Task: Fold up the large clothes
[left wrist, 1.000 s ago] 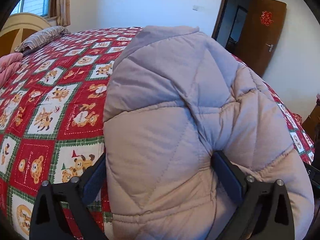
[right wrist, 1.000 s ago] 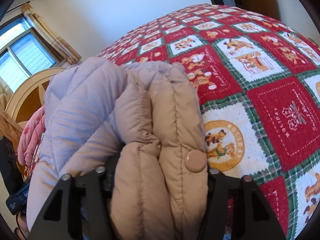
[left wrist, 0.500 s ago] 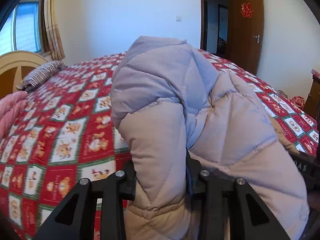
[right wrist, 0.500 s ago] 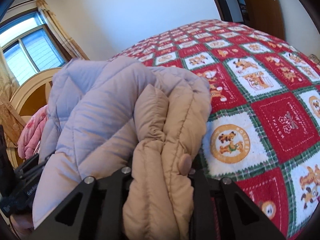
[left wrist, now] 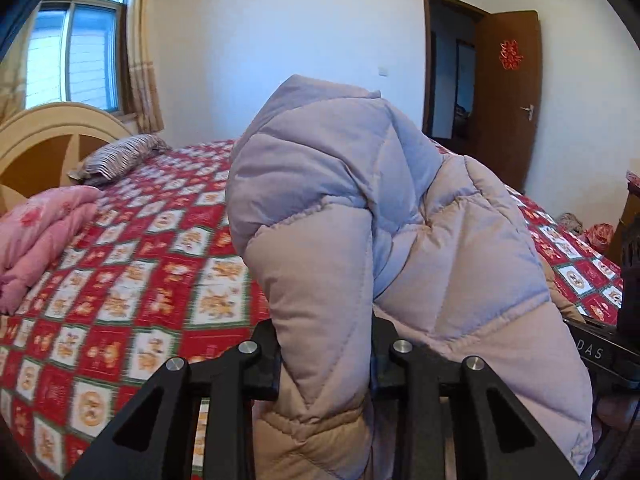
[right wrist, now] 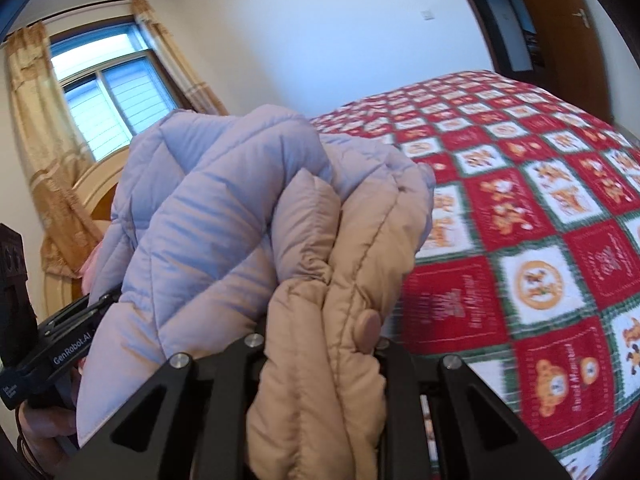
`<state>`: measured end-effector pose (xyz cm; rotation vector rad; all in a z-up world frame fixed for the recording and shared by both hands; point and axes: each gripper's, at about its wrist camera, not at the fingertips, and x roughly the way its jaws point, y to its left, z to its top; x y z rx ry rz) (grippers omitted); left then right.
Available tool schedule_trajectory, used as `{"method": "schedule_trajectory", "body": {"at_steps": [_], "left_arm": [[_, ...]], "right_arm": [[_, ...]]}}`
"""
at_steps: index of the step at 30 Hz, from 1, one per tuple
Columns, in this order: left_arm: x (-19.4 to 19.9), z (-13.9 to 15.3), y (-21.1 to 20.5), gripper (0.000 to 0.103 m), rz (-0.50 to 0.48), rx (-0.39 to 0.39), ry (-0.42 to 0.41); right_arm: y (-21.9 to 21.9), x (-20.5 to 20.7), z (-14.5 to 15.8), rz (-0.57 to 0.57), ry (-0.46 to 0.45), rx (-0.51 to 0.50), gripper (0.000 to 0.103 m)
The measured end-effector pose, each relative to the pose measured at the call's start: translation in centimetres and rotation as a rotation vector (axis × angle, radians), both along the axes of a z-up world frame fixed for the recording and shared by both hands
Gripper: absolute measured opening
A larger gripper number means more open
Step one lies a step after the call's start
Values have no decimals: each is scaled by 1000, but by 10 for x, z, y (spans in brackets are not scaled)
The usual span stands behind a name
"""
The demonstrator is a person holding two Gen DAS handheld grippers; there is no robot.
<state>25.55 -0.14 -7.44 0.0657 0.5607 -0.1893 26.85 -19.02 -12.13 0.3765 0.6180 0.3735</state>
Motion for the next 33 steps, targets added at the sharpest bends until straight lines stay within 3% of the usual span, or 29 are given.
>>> {"method": "schedule_trajectory", "body": {"at_steps": [14, 33], "left_arm": [[-19, 11, 90, 30, 127, 8, -24], [-14, -27, 165, 30, 258, -38, 53]], "right_arm": [[87, 15, 19, 159, -30, -7, 21], [170, 31, 5, 279, 23, -88, 21]]}}
